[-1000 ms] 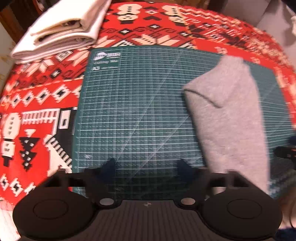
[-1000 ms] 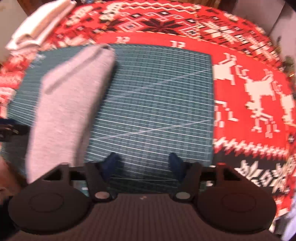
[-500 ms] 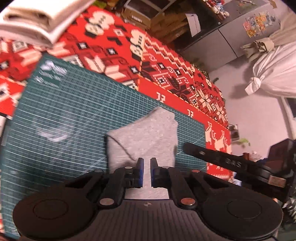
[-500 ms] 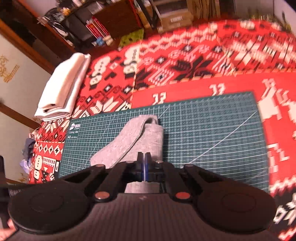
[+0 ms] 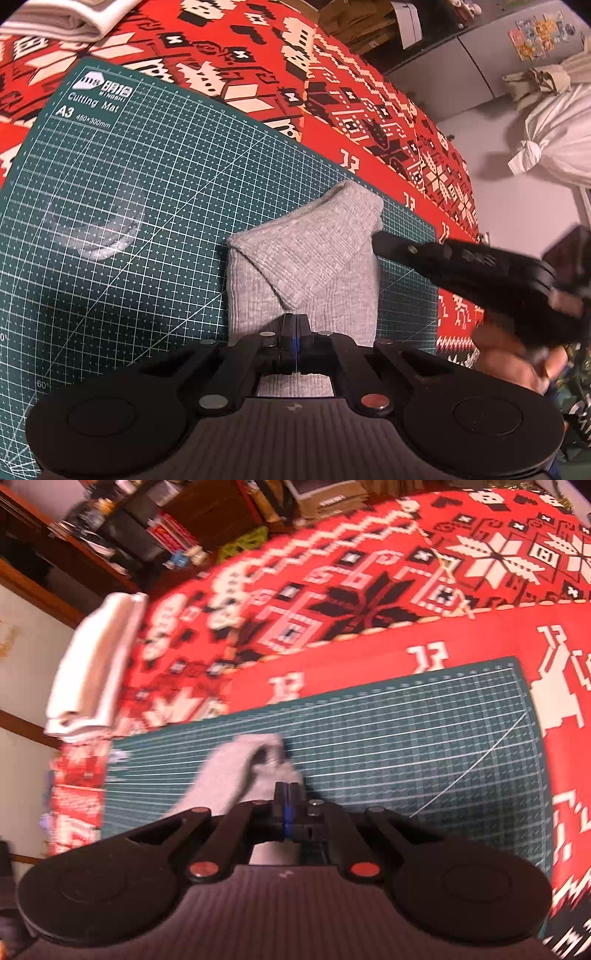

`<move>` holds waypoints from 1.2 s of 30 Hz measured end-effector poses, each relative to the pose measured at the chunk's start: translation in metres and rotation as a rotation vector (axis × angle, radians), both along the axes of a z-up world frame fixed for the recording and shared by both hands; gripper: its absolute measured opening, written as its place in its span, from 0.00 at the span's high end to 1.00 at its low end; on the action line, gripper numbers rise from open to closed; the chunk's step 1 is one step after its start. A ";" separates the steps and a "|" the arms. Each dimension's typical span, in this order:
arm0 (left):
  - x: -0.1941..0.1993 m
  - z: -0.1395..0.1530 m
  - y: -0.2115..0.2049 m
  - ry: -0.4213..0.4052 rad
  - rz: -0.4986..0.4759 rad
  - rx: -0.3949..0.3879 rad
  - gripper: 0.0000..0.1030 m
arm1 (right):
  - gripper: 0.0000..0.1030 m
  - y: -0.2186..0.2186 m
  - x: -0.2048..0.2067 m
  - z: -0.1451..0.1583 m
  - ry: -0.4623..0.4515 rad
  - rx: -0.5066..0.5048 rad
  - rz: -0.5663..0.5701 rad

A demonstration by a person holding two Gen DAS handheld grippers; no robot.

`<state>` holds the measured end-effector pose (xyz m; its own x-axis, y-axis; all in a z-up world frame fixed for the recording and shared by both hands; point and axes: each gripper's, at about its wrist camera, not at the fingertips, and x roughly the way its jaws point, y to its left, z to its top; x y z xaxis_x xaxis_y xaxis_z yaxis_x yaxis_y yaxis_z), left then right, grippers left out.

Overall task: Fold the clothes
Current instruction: 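Grasp the grey strip's end with the left gripper while the right gripper grasps beside it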

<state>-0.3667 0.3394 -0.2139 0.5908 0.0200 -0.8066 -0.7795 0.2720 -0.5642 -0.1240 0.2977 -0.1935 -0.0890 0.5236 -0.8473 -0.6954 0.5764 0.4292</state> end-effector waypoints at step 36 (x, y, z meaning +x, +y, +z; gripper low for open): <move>-0.043 -0.008 -0.026 -0.047 0.138 0.083 0.72 | 0.82 -0.075 -0.035 -0.022 0.202 0.149 0.005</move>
